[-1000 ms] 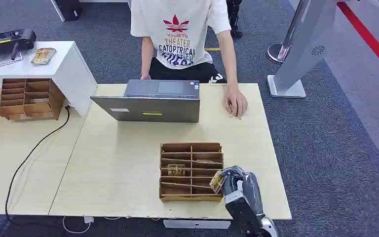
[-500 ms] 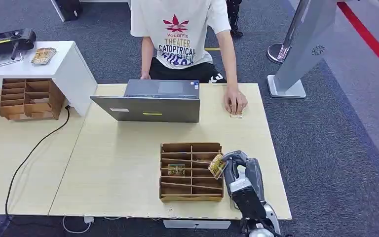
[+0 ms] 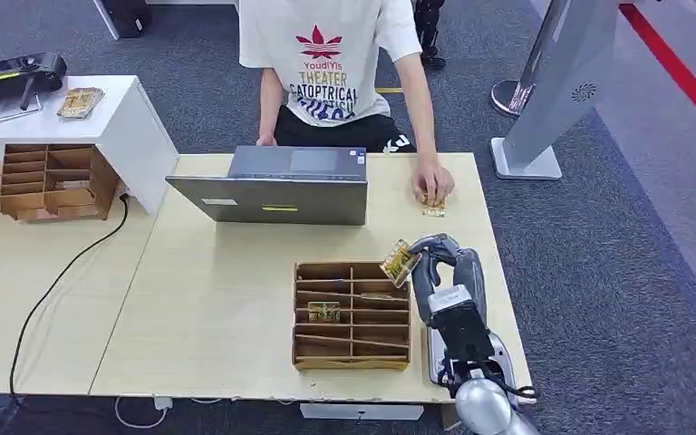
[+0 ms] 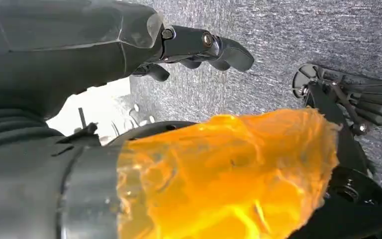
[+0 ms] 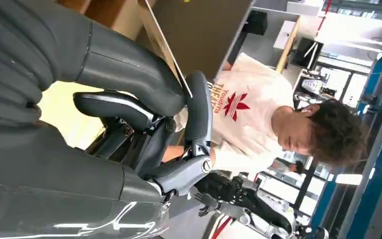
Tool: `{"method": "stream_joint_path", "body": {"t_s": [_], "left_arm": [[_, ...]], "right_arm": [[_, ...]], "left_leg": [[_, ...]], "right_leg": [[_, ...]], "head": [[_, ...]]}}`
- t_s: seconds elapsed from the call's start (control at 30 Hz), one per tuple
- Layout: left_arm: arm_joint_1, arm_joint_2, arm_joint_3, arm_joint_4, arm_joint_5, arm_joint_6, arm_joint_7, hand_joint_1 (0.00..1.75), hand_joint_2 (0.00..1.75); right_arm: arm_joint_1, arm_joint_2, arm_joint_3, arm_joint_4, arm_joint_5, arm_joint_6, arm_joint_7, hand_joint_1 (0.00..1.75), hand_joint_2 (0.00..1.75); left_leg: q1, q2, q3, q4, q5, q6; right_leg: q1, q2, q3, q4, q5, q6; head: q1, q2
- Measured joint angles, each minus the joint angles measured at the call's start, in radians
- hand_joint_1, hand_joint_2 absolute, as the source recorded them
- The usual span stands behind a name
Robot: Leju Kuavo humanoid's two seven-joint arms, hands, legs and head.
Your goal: Pass the card to the sensor for recognition and then transmit it.
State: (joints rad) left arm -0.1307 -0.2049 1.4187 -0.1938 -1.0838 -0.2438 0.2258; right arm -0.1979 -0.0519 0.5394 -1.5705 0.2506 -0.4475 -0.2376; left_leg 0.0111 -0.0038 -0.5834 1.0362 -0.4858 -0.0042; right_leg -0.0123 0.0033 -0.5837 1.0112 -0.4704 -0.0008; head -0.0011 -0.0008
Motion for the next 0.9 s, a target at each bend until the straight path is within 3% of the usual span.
{"method": "stream_joint_path", "body": {"t_s": [0.33,0.6,0.9], "left_arm": [[-0.013,-0.003,-0.025,0.0,-0.025,0.004,0.018,0.0,0.0],[-0.015,-0.004,-0.04,0.0,-0.034,0.005,0.025,0.0,0.0],[-0.029,-0.006,-0.059,0.0,-0.063,0.005,0.048,0.0,0.0]], "right_arm": [[-0.118,0.023,-0.021,0.043,-0.024,0.019,0.028,1.75,1.75],[-0.151,0.032,-0.024,0.067,-0.024,0.019,0.031,1.75,1.75],[-0.299,0.06,-0.051,0.154,-0.015,0.031,0.103,1.75,1.75]], "left_leg": [[0.0,0.0,0.0,0.0,0.0,0.0],[0.0,0.0,0.0,0.0,0.0,0.0],[0.0,0.0,0.0,0.0,0.001,0.0]], "right_leg": [[0.0,0.0,0.0,0.0,0.0,0.0],[0.0,0.0,0.0,0.0,0.0,0.0],[0.0,0.0,0.0,0.0,0.001,-0.001]], "head": [[0.0,0.0],[0.0,0.0],[0.0,0.0]]}}
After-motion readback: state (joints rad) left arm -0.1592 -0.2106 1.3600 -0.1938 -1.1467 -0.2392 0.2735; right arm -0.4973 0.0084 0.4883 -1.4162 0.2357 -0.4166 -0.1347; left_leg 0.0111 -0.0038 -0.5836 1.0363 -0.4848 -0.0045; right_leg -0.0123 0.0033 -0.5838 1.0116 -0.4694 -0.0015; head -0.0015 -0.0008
